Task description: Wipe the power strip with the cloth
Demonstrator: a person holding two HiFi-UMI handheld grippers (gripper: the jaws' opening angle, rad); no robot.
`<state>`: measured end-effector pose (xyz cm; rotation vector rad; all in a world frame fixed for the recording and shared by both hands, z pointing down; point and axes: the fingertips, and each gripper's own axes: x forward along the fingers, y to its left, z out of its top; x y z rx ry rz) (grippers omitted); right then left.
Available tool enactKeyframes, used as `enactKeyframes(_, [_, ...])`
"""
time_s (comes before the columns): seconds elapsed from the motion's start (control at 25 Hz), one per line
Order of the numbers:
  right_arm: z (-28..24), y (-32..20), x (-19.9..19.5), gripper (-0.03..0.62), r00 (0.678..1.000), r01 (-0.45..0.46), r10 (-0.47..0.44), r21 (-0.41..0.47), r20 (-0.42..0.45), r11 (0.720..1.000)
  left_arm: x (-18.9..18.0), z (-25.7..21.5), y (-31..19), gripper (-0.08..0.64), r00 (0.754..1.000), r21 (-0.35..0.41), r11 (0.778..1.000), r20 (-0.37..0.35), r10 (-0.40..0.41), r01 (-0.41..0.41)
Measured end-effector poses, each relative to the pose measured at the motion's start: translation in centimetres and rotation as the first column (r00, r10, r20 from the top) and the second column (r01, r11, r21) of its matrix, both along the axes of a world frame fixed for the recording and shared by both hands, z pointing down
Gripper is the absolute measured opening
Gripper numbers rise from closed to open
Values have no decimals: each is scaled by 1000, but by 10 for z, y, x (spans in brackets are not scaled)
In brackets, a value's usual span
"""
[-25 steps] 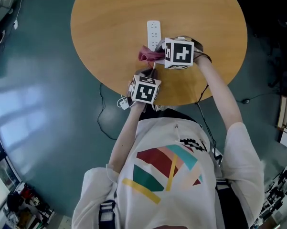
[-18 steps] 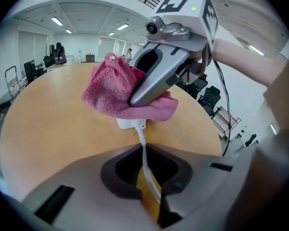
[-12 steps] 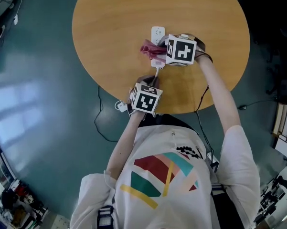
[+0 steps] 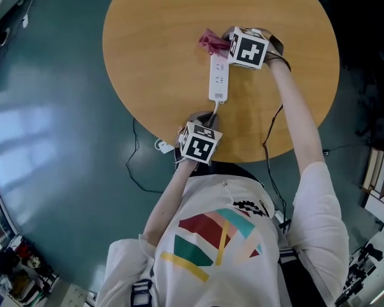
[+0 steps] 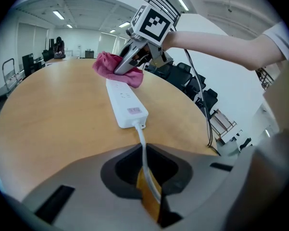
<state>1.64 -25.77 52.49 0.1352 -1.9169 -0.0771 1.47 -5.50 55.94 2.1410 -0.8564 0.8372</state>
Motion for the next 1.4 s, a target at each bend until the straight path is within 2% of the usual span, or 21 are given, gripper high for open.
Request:
enactKeyframes(0.16, [-2, -13, 2, 40, 998, -51, 51, 19, 26, 999, -2, -1, -3, 72, 1000, -11, 1000, -8, 5, -5])
enactKeyframes(0.24, [-9, -15, 4, 39, 989, -131, 128, 33, 79, 991, -2, 0, -3, 72, 1000, -13, 1000, -11, 7, -7])
enactKeyframes(0.32, [-22, -10, 9, 40, 948, -272, 266, 12, 175, 962, -4, 0, -2, 72, 1000, -11, 1000, -8, 6, -6])
enactKeyframes(0.36, [-30, -4, 13, 40, 908, -357, 351, -18, 227, 934, -6, 0, -2, 72, 1000, -8, 1000, -6, 4, -4])
enactKeyframes(0.44, [-41, 18, 27, 40, 790, -523, 531, -116, 306, 844, -7, 0, -2, 72, 1000, 3, 1000, -2, 1, -1])
enactKeyframes(0.56, [-38, 73, 47, 40, 589, -661, 740, -333, 324, 672, -7, 0, 3, 72, 1000, 5, 1000, 5, -5, 5])
enactKeyframes(0.68, [-28, 127, 50, 40, 367, -694, 887, -553, 279, 461, -13, -2, 11, 72, 1000, 3, 1000, 13, -11, 11])
enactKeyframes(0.72, [-25, 139, 51, 40, 301, -687, 917, -607, 263, 399, -13, -2, 13, 72, 1000, 7, 1000, 15, -13, 13])
enactKeyframes(0.76, [-21, 148, 52, 40, 246, -679, 937, -646, 248, 349, -13, -2, 14, 72, 1000, 11, 1000, 17, -14, 14])
enactKeyframes(0.84, [-12, 158, 55, 40, 173, -676, 960, -682, 221, 278, -11, -2, 16, 72, 1000, 23, 1000, 22, -14, 14])
enactKeyframes(0.92, [-2, 161, 58, 40, 136, -683, 971, -691, 199, 237, -10, -2, 18, 72, 999, 37, 999, 33, -8, 7])
enactKeyframes(1.08, [7, 161, 57, 40, 118, -653, 979, -730, 167, 203, 0, -5, 17, 72, 997, 87, 996, 70, 31, -37])
enactKeyframes(1.24, [6, 157, 52, 39, 139, -660, 978, -721, 159, 211, 0, -9, 16, 72, 998, 74, 996, 59, 35, -40])
enactKeyframes(1.4, [13, 153, 43, 38, 166, -644, 975, -732, 150, 222, -4, -4, 17, 72, 998, 19, 999, 42, 42, -43])
